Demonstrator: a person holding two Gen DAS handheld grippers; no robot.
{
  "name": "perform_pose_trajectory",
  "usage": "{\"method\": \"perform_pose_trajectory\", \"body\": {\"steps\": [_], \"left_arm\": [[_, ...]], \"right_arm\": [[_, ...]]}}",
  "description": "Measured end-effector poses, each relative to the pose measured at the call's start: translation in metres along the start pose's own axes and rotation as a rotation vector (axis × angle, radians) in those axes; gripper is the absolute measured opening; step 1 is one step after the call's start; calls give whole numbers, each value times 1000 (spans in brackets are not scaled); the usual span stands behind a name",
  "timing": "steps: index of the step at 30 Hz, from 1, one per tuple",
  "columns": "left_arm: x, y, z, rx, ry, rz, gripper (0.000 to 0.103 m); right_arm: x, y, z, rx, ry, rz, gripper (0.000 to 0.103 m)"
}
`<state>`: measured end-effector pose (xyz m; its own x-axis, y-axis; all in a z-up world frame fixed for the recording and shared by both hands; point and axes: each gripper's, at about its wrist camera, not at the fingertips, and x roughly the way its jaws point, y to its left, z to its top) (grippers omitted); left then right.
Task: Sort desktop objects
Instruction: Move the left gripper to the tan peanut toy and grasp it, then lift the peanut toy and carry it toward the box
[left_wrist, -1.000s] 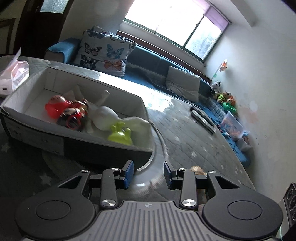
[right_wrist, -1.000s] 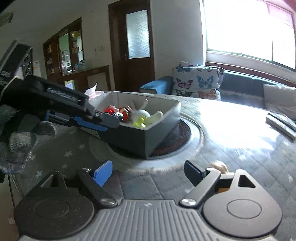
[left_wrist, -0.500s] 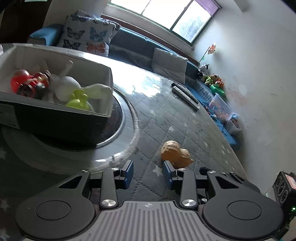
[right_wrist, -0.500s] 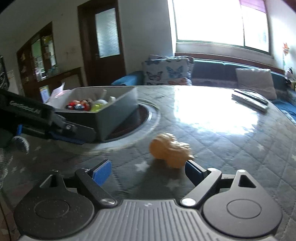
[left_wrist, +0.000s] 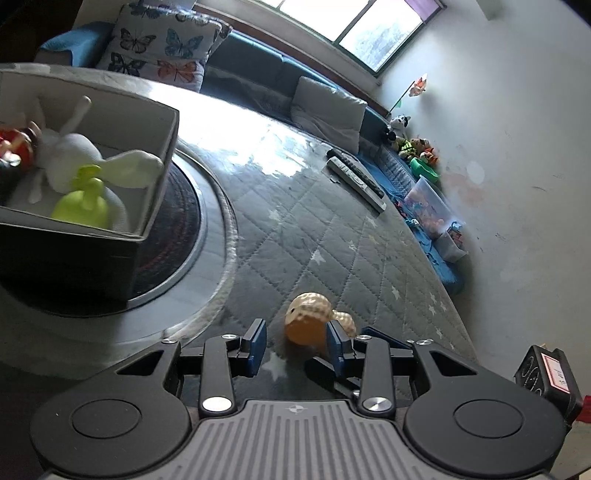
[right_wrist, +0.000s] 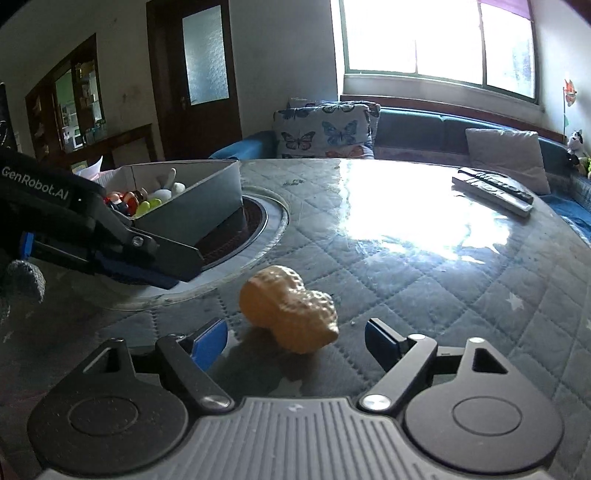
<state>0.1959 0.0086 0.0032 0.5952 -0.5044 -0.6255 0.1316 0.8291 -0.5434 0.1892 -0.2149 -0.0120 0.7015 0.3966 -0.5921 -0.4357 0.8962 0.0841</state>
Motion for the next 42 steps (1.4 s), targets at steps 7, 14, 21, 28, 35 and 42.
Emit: {"method": "perform_pose_trajectory", "body": {"steps": [7, 14, 21, 28, 35, 42], "left_arm": [[20, 0, 8, -43, 12, -22, 38], [30, 1, 11, -61, 22, -39, 38], [35, 4, 9, -69, 29, -33, 38], [32, 9, 4, -61, 23, -20, 38], [27, 17, 1, -67, 26, -28, 39], [28, 15, -1, -69, 28, -23, 40]], "right_arm": [[18, -7, 5, -1, 24, 49, 76], [18, -3, 4, -9, 30, 76, 64], [14, 2, 2, 3, 33, 86, 56], [8, 9, -1, 18, 40, 93, 48], [4, 20, -4, -12, 47, 91, 47], [6, 18, -1, -13, 40, 69, 48]]}}
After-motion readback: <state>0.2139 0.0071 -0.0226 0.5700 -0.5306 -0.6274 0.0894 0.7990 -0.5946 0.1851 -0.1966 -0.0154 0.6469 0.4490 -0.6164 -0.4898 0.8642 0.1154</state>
